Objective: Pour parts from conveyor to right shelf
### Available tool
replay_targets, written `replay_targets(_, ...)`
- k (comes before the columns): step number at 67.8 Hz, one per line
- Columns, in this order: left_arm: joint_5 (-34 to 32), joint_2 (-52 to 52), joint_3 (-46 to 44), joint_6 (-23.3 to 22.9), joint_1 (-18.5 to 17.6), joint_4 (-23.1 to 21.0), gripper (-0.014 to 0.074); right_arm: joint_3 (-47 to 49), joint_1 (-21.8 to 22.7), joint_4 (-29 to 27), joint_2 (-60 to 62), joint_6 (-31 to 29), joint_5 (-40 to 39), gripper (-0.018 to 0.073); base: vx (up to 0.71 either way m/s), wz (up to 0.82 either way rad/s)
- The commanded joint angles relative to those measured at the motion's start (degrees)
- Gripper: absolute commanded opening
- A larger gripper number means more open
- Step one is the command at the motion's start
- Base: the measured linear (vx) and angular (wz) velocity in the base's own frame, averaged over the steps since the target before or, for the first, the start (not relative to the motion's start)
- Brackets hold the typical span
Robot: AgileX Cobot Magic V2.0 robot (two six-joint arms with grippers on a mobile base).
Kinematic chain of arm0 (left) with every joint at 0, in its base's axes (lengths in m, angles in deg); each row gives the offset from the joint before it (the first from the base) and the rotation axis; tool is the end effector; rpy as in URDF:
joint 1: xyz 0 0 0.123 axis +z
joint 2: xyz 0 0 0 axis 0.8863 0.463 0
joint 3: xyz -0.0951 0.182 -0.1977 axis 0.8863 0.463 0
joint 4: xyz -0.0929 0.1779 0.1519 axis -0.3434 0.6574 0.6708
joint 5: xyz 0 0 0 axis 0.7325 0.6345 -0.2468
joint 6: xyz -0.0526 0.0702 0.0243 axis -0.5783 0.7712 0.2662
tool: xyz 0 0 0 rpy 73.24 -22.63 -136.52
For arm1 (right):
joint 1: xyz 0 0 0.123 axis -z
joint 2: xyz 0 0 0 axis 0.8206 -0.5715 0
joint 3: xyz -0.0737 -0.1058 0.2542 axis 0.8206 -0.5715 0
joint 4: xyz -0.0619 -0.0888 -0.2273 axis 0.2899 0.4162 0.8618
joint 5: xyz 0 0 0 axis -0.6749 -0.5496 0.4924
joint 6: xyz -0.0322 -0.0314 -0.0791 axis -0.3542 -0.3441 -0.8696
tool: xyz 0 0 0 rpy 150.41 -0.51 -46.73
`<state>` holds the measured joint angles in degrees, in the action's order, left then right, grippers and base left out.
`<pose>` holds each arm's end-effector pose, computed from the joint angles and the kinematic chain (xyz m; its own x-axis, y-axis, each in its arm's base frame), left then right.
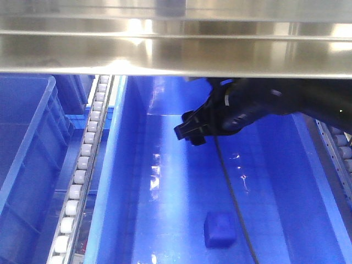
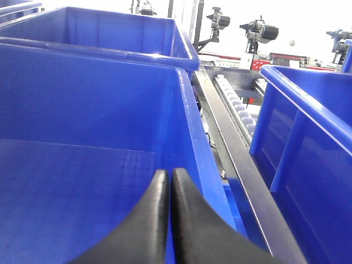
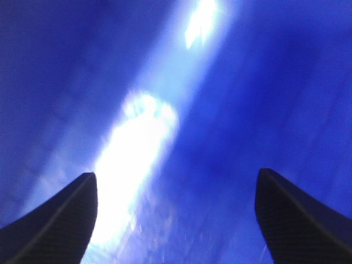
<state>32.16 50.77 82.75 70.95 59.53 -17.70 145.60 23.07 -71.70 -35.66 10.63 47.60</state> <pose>0.0563 -0.0026 0.1980 -0.0063 -0.1498 -0.9887 0.0478 0.9875 -0.1500 0.2984 0.1816 0.3083 -0.7058 -0.3599 -0.6102 -0.4554 0.8903 0.0017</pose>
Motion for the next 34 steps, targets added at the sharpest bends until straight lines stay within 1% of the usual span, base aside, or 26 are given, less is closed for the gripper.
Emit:
replay_targets(1, -4.3, -0.4, 1.2, -0.3, -0.2, -0.5, -0.0006, -4.7, 0.0, 0.7, 6.7, -0.4, -8.8, 0.0547, 0.00, 0.00)
replay_targets(8, -4.3, -0.4, 1.2, -0.3, -0.2, -0.5, -0.0006, -13.2, 0.0, 0.4, 12.1, -0.5, -16.6, 0.0547, 0.00, 0.00)
replay_targets(15, -4.3, -0.4, 1.2, -0.3, -0.2, -0.5, -0.0006, -20.9, 0.0, 0.4, 19.5, -0.5, -21.7, 0.0547, 0.00, 0.00)
replay_targets(24, -4.3, -0.4, 1.2, -0.3, -0.2, -0.5, -0.0006, -28.9, 0.0, 0.4, 28.4, -0.7, -25.2, 0.0547, 0.00, 0.00)
replay_targets(34, -4.3, -0.4, 1.2, -0.3, -0.2, -0.5, -0.0006, -34.6, 0.0, 0.4, 38.4, -0.8, -26.3, 0.0547, 0.00, 0.00)
